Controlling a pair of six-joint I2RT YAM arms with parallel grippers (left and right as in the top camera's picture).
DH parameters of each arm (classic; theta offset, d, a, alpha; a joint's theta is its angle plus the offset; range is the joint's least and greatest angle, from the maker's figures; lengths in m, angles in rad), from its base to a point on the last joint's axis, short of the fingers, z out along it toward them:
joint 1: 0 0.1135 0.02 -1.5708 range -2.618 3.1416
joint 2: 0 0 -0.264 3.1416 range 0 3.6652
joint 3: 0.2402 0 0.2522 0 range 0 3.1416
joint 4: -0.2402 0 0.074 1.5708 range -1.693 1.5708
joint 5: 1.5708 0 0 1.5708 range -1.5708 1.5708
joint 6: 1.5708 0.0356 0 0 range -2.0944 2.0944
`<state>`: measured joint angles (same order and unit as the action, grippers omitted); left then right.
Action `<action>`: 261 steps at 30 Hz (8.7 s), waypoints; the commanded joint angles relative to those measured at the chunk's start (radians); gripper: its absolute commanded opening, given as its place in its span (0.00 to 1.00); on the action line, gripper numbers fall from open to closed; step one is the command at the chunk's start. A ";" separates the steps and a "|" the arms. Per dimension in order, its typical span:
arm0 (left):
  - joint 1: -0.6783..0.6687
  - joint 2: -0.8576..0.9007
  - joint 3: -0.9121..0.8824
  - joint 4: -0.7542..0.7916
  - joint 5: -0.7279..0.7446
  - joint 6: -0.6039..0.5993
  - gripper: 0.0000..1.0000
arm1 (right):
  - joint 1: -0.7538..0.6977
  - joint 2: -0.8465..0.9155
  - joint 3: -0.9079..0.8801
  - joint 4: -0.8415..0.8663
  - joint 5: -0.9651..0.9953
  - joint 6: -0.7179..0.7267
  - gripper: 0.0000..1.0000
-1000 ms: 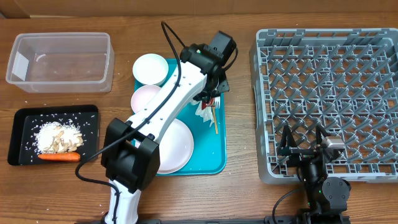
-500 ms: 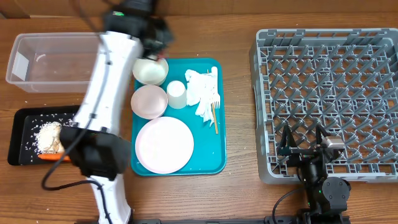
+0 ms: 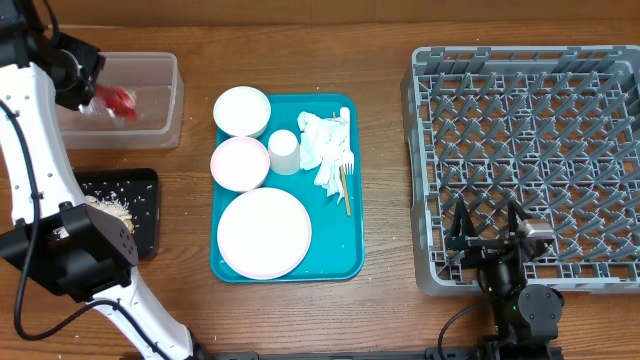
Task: Sort waste into correct bins and load items into the dishwasher rack
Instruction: 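Carry the wrapper left and drop it into the clear plastic bin, then reach the left gripper back to the white tissue on the teal tray, then grasp the white tissue and lift it toward the clear bin, then release the tissue into the clear plastic bin, then grasp the remaining tissue near the fork with the left gripper, then carry the tissue left and drop it into the clear bin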
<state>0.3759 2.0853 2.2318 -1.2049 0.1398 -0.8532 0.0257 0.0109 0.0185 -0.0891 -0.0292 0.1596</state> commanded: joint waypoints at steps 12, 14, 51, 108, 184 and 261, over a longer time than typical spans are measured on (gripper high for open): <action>-0.126 -0.027 0.000 -0.060 0.645 0.497 0.95 | -0.004 -0.008 -0.010 0.007 0.002 -0.003 1.00; -0.231 -0.032 0.000 -0.113 0.602 0.577 0.95 | -0.004 -0.008 -0.010 0.007 0.002 -0.003 1.00; -1.011 -0.029 -0.656 0.301 -0.206 0.169 0.73 | -0.004 -0.008 -0.010 0.007 0.002 -0.003 1.00; -0.203 -0.010 -0.058 0.092 -0.172 -0.067 0.04 | -0.004 -0.008 -0.010 0.007 0.002 -0.004 1.00; -0.960 0.364 -0.056 0.193 -0.296 0.222 0.86 | -0.004 -0.008 -0.010 0.007 0.002 -0.004 1.00; -0.595 -0.145 0.055 0.119 -0.443 0.288 0.04 | -0.004 -0.008 -0.010 0.007 0.002 -0.003 1.00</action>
<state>-0.3233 1.9713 2.2677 -1.0809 -0.2665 -0.5728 0.0257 0.0109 0.0185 -0.0895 -0.0292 0.1593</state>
